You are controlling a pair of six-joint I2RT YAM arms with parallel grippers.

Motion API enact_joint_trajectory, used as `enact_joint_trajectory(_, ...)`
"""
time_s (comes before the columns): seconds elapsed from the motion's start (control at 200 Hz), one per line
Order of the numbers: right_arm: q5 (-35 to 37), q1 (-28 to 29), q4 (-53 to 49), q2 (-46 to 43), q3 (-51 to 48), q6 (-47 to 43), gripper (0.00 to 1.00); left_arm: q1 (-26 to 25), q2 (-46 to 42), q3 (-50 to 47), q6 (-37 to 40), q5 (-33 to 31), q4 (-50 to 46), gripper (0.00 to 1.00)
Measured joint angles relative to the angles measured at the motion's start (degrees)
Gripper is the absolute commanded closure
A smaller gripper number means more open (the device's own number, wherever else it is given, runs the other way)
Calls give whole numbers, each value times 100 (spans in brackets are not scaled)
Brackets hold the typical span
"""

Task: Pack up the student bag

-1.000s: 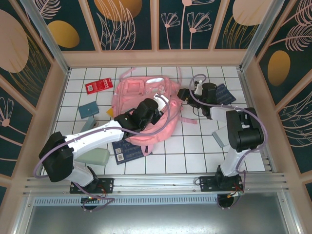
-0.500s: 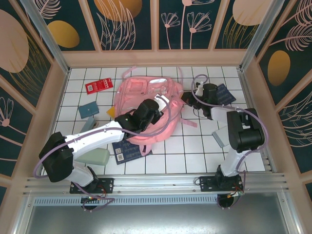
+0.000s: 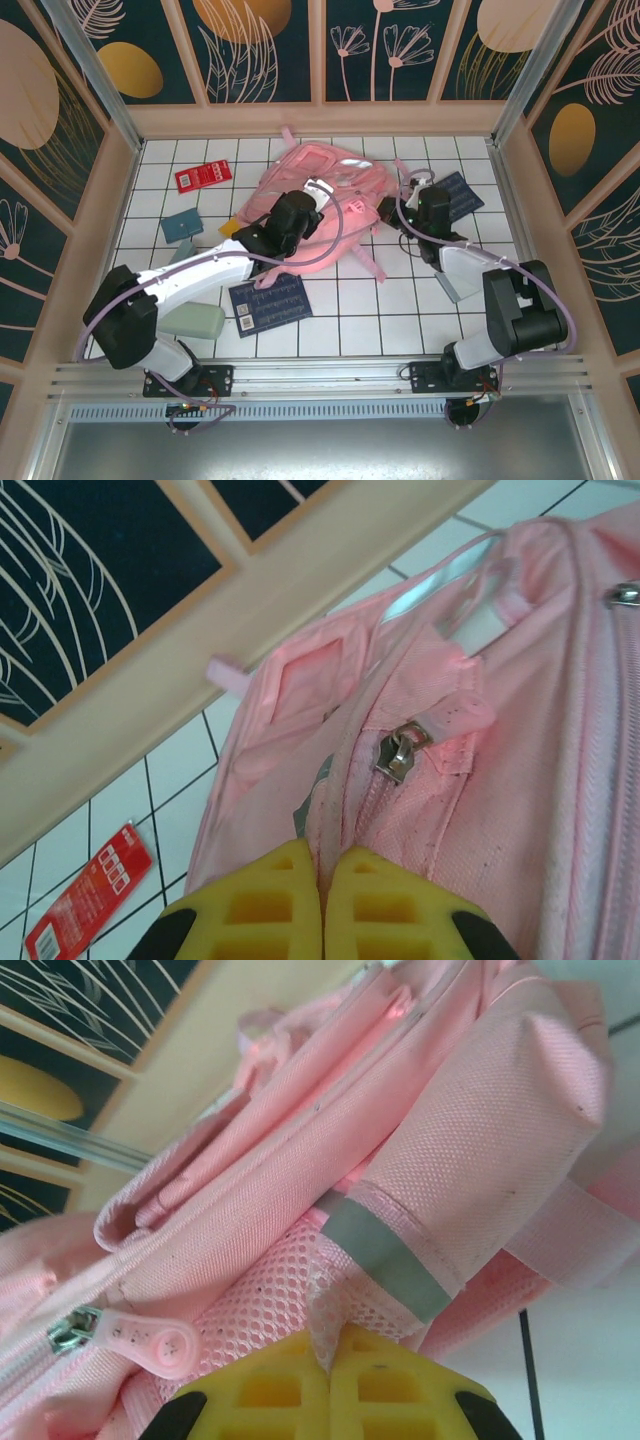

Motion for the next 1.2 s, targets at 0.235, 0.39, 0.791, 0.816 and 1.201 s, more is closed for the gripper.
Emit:
enact_joint_trajectory(0.235,450,184,-26,44,-199,-155,100,26,315,-2,-350,-24,-63,60)
enact_joint_trajectory(0.39,444,267,-94,66,-199,-319,93,109,275,-13,-769,50,-195,48)
enact_joint_trajectory(0.791,400,330,-409,66,-114,-542,89,-695,-286,-192,-1228,612,-293,50)
enact_joint_trajectory(0.816,400,330,-433,66,-103,-551,89,-695,-310,-227,-1233,710,-291,50)
enact_joint_trajectory(1.201,247,341,-549,92,35,-555,90,-785,905,-28,-1191,1228,-358,38)
